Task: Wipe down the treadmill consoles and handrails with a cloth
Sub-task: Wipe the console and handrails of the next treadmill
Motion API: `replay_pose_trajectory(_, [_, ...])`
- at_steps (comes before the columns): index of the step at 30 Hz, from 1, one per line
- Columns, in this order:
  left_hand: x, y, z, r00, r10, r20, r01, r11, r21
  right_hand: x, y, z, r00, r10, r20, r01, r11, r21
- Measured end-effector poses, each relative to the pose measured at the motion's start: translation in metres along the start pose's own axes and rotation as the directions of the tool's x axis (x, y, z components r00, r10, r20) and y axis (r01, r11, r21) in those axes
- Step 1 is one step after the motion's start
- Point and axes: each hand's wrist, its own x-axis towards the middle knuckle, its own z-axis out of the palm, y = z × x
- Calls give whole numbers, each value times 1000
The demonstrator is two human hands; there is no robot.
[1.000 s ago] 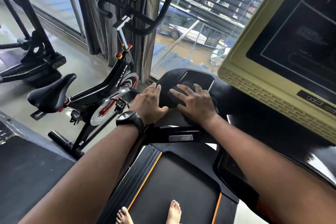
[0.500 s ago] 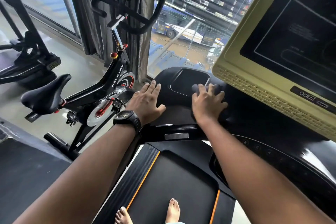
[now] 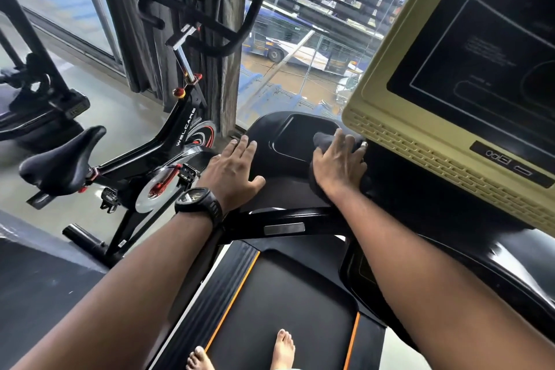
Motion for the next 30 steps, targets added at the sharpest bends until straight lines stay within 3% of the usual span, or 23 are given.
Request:
replay_pose_trajectory(3, [0,0,-1,1000,0,0,0,1000,1,24,-8,-6,996,74,41,-75,997,27])
replay_pose_trajectory(6, [0,1,-1,1000,-9,-1,9,1000,-3,14,-12,-2,995,97,13,-96,993,-68])
replay_pose_trajectory(11, [1,2,-2,1000,-15,-4,15,1000,-16,-18,-4,9,1000,11,-17,-14,988,-151])
replay_pose_trajectory(17, [0,1,-1,1000,-14,-8,14,1000,-7,36,-4,-6,1000,5,-25,-5,1000,-3])
replay_pose_trajectory(21, [-1,2,-2,1000,-17,-7,17,1000,-6,17,-9,-6,995,54,81,-50,997,-50])
replay_pose_trajectory(26, [-1,2,-2,1000,-9,-4,9,1000,-7,19,8,-4,998,-47,41,49,997,-59])
replay_pose_trajectory(30, [-2,3,-3,1000,-15,-2,15,1000,2,51,2,-17,995,47,90,-49,999,18])
